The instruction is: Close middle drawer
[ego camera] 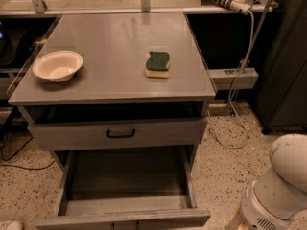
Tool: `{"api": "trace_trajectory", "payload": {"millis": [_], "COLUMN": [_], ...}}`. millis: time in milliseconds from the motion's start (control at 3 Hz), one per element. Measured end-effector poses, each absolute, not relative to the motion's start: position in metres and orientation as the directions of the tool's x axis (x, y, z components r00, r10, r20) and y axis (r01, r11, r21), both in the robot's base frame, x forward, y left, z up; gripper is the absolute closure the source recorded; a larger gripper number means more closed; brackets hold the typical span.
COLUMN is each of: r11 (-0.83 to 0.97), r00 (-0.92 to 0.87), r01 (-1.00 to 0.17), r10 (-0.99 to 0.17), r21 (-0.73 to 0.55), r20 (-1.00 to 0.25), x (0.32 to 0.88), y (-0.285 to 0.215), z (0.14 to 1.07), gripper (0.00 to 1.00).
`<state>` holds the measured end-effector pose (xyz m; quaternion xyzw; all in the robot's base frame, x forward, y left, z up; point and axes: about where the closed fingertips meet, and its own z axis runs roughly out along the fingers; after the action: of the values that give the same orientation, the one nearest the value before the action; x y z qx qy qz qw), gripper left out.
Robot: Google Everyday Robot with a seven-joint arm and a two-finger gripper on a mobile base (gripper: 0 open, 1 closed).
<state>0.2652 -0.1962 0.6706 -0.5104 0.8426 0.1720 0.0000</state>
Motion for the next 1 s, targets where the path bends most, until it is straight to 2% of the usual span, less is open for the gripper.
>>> {"api": "trace_trajectory", "payload": {"millis": [333, 1000], "r11": [0.433, 0.446], "r00": [-0.521, -0.575], "r01": [-0.827, -0.796], "r10": [-0.829, -0.770], "r21": [0.358, 0.409], "r20": [-0.204, -0.278], "x": [0.253, 0.266], "y": [-0.173, -0.134], "z": [0.626, 0.547], "gripper": [1.00, 1.00]}}
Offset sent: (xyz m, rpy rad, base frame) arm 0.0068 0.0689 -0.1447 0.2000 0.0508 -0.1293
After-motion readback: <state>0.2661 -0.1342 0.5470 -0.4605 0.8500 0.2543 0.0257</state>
